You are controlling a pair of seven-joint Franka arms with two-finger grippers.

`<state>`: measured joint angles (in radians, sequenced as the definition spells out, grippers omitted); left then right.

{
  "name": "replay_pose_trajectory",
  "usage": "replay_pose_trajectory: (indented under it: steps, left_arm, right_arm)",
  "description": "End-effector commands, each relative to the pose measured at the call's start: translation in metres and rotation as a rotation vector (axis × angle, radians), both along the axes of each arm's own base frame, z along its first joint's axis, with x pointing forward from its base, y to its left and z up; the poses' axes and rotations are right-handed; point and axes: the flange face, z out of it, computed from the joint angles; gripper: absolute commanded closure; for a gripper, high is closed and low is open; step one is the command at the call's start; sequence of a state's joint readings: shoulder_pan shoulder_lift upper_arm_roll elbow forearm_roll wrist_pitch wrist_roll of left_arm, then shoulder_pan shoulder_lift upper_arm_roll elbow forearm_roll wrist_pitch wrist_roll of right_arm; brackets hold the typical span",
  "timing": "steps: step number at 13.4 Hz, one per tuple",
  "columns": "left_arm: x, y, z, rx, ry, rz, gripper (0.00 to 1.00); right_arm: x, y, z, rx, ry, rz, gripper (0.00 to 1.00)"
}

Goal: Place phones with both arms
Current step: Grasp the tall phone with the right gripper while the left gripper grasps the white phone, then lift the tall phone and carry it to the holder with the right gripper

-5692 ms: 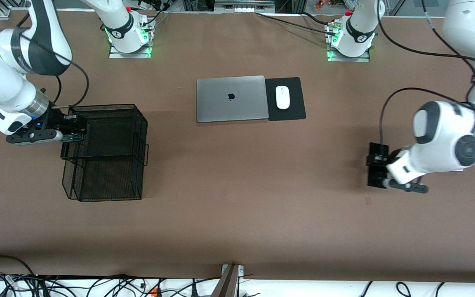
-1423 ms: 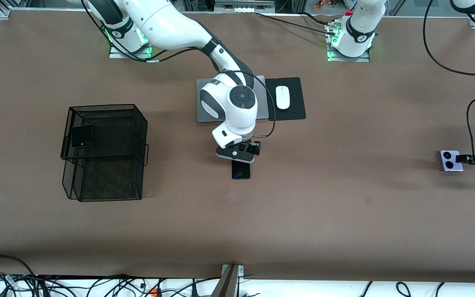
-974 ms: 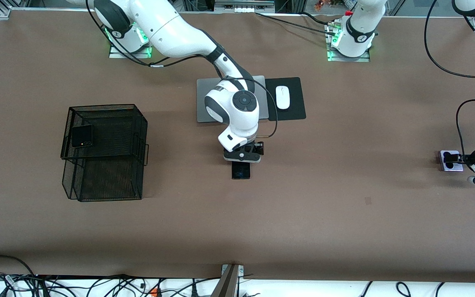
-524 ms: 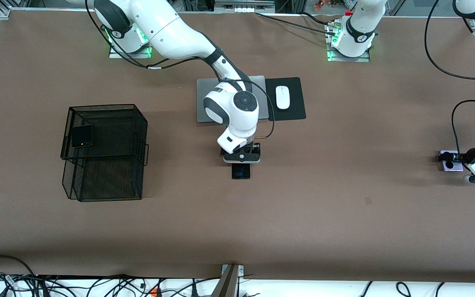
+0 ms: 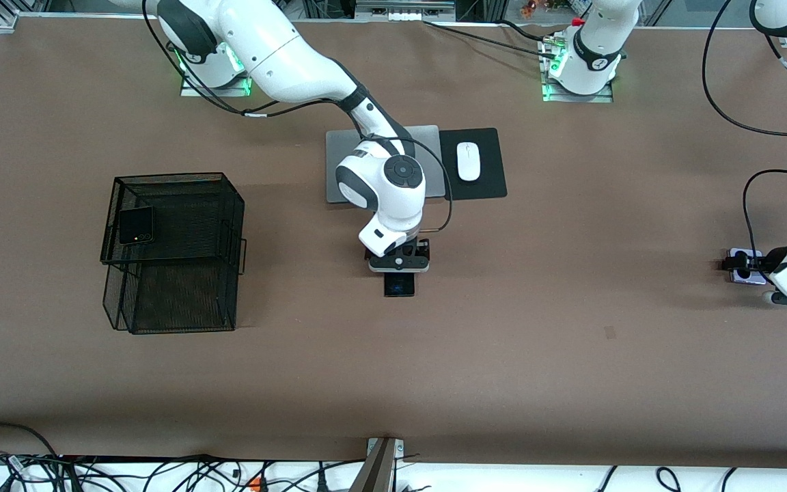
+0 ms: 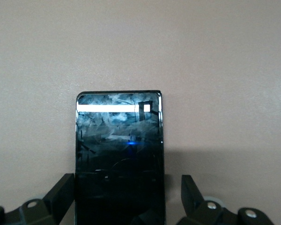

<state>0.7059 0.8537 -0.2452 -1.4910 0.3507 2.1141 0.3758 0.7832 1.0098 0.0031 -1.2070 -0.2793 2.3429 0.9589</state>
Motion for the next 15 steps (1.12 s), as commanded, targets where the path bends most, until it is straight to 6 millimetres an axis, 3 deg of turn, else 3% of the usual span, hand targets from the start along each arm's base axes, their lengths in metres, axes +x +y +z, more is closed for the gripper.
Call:
replay_pose_trajectory:
  steps: [1,2,3,4,6,9,10,13,15]
  left_arm:
    - [0.0,0.002,0.001,-0.013,-0.011,-0.044,0.24]
    - [0.0,0.003,0.001,-0.018,-0.012,-0.063,0.39]
    - [0.0,0.003,0.001,-0.018,-0.012,-0.063,0.43]
    - [0.001,0.003,0.003,-0.016,-0.015,-0.065,0.55]
    - [0.001,0.0,0.007,-0.019,-0.006,-0.081,0.71]
    - [0.009,-0.013,0.027,-0.037,0.025,-0.084,0.7]
    - [0.012,-0.021,0.043,-0.046,0.031,-0.087,0.7]
    - [0.028,-0.053,0.092,-0.058,0.017,-0.132,0.71]
    - [0.036,-0.081,0.119,-0.075,0.027,-0.166,0.74]
  right_arm:
    - [0.0,0.001,-0.006,0.014,-0.01,-0.006,0.13]
    - [0.0,0.001,-0.006,0.019,-0.007,-0.018,0.22]
    - [-0.001,0.002,-0.006,0.02,-0.007,-0.018,0.28]
    - [0.0,0.001,-0.006,0.019,-0.007,-0.018,0.32]
    - [0.002,0.001,0.0,0.024,-0.013,-0.009,0.36]
    - [0.003,0.003,0.02,0.027,-0.003,-0.025,0.36]
    - [0.004,0.002,0.031,0.029,0.022,-0.049,0.36]
    - [0.011,0.0,0.107,0.043,0.071,-0.1,0.36]
    - [0.015,-0.014,0.162,0.051,0.115,-0.104,0.36]
